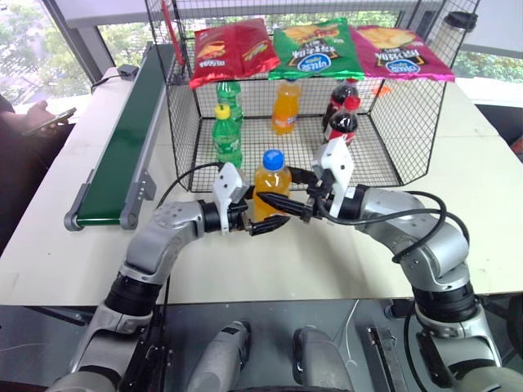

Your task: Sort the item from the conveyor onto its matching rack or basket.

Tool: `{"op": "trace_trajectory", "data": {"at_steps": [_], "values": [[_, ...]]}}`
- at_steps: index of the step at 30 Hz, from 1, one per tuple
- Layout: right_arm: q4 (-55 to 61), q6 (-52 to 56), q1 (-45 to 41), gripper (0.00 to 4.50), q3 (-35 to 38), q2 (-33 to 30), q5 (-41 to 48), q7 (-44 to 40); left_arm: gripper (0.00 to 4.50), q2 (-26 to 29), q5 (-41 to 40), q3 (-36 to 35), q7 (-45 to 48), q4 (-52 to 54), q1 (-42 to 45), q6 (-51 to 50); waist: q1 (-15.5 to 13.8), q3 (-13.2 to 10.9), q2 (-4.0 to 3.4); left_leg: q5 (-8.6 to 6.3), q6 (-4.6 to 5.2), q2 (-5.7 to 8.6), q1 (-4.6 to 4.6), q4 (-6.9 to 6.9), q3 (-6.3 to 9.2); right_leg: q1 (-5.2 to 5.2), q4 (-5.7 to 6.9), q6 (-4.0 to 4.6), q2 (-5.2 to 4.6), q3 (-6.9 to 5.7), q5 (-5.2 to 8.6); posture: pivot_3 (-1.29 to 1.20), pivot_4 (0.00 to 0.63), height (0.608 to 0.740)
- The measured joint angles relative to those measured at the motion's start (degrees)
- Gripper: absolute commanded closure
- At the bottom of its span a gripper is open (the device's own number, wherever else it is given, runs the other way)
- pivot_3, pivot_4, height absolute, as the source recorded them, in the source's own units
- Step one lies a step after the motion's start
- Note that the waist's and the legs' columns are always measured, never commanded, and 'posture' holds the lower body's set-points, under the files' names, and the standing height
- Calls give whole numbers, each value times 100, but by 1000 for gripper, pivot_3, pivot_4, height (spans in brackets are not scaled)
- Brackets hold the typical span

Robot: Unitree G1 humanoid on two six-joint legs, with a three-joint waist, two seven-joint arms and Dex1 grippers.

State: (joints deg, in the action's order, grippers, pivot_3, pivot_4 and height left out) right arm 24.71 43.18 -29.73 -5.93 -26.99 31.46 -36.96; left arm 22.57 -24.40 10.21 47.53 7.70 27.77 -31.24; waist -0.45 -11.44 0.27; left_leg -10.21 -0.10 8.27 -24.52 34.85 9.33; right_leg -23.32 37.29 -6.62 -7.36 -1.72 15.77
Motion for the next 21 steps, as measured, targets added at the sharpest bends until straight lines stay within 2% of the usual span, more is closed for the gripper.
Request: {"op": "trace_trajectory", "data": {"at_steps": [5,10,15,21], "values": [[-18,-2,0,2067,-16,47,-64,57,87,445,-68,-133,125,225,-198,-192,35,0,0,0,0,-1,1,-1,0,-2,2,0,0,2,0,0,150,739],[-330,-78,-76,2067,-28,262,-357,374,87,1048,-94,-639,188,183,-522,-228,104,0,-1,0,-1,-1,1,0,3,-4,8,3,2,3,-2,0,150,739],[-934,-376,-478,2067,-25,689,-837,937,87,838,64,-1249,-537,205,-572,181,105,0,0,1,-2,-1,0,4,3,-3,7,4,4,3,-4,0,150,739],[-1797,-952,-914,2067,-20,1084,-1385,1413,87,605,270,-1378,-1231,809,-956,325,129,0,-1,2,-3,0,1,-1,-1,-6,10,-2,4,8,-15,0,150,739]]}}
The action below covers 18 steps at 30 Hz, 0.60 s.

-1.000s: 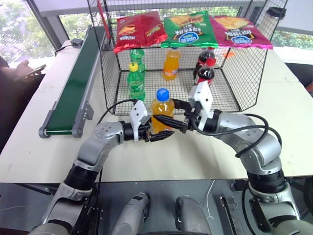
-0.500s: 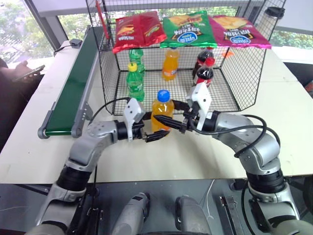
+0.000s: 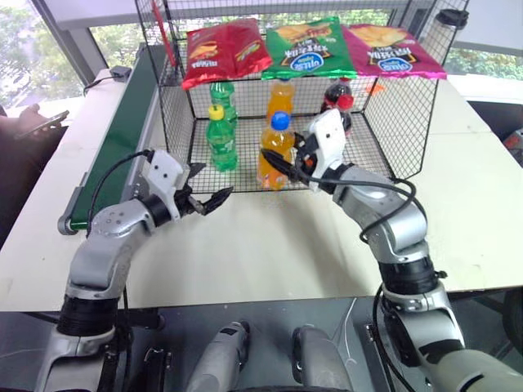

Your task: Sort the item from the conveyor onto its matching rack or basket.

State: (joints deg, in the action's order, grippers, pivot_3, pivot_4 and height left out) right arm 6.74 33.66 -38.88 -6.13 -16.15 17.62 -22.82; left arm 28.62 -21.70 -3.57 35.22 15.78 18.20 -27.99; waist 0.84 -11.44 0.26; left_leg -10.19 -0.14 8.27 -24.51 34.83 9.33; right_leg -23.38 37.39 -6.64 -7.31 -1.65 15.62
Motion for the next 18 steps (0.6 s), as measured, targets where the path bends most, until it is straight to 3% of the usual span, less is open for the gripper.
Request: {"op": "trace_trajectory", "data": {"at_steps": [18], "values": [[-2584,-1780,-695,2067,35,675,-953,412,87,-185,-85,-47,-553,472,-206,-205,13,0,-1,8,-12,-7,2,5,1,-6,20,7,15,7,-4,0,150,739]]}}
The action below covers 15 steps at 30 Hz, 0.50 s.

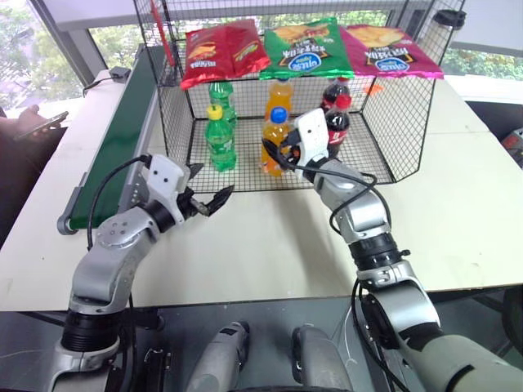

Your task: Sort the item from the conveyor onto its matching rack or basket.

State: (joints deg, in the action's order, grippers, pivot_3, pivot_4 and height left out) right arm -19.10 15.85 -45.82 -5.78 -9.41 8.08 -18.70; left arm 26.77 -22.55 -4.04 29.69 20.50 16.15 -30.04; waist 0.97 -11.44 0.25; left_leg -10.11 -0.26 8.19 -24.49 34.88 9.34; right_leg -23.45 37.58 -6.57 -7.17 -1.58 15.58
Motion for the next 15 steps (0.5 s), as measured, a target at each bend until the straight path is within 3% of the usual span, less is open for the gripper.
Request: {"op": "trace_trajectory", "data": {"at_steps": [4,8,9,15], "values": [[-395,-297,-24,2067,17,58,-94,28,87,-21,2,13,-13,-1,19,0,-2,0,0,0,0,-1,0,0,0,0,0,1,1,2,0,0,150,739],[-651,-586,-151,206,43,66,-217,56,0,-47,2,52,-20,-1,39,0,2,0,0,1,-2,-2,0,0,0,-1,0,2,3,2,-2,0,150,739],[-658,-653,-178,35,68,65,-229,72,0,-46,2,52,-21,-1,39,0,3,0,-1,1,-2,-3,1,0,0,-1,1,2,4,3,-2,0,150,739],[-633,-646,-254,35,124,64,-278,71,0,-47,2,54,-24,-1,39,0,3,1,-1,1,-3,-5,3,0,0,0,2,4,6,4,-2,0,150,739]]}}
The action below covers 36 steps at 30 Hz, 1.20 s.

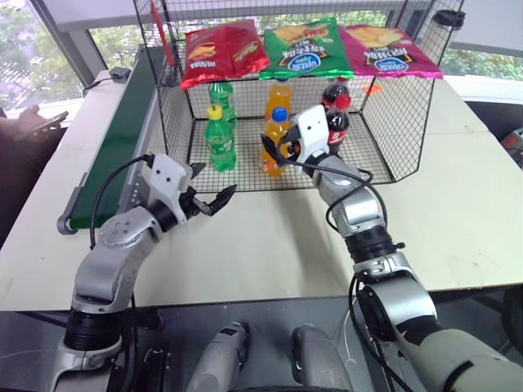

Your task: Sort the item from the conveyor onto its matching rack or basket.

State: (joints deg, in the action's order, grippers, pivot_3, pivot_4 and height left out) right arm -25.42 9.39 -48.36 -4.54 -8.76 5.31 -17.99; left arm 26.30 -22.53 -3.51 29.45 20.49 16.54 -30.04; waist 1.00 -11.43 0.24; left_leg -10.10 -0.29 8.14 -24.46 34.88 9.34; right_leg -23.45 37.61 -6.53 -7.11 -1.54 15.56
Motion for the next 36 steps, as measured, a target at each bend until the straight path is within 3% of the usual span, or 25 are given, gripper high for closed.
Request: {"op": "trace_trajectory", "data": {"at_steps": [7,15,22,28,36], "values": [[773,447,138,35,38,-156,5,-123,0,-6,1,2,-1,-9,-1,1,-17,0,0,0,0,0,0,0,0,-1,1,0,0,1,0,0,150,739],[2343,1383,1303,35,-1,-930,36,-673,0,-40,-27,-2,-2,-13,-100,8,-10,0,0,-1,0,-4,0,1,-3,-1,0,1,0,3,0,0,150,739],[3978,2215,2192,35,158,-1255,875,-1341,0,-14,-58,-1,-2,352,-830,-4,-33,0,0,-1,0,-12,0,-5,-2,-1,-2,2,3,5,1,0,150,739],[4599,2712,2754,35,310,-1396,1244,-1357,0,-40,-60,-4,-96,514,-1276,-71,-58,1,0,-9,-11,-12,1,7,-2,6,-4,5,4,5,2,0,150,739],[4602,2759,3265,35,379,-1612,1309,-1382,0,26,-60,-86,-70,496,-1619,-41,-52,1,0,-8,-9,-14,0,4,-3,2,-6,5,0,5,2,0,150,739]]}}
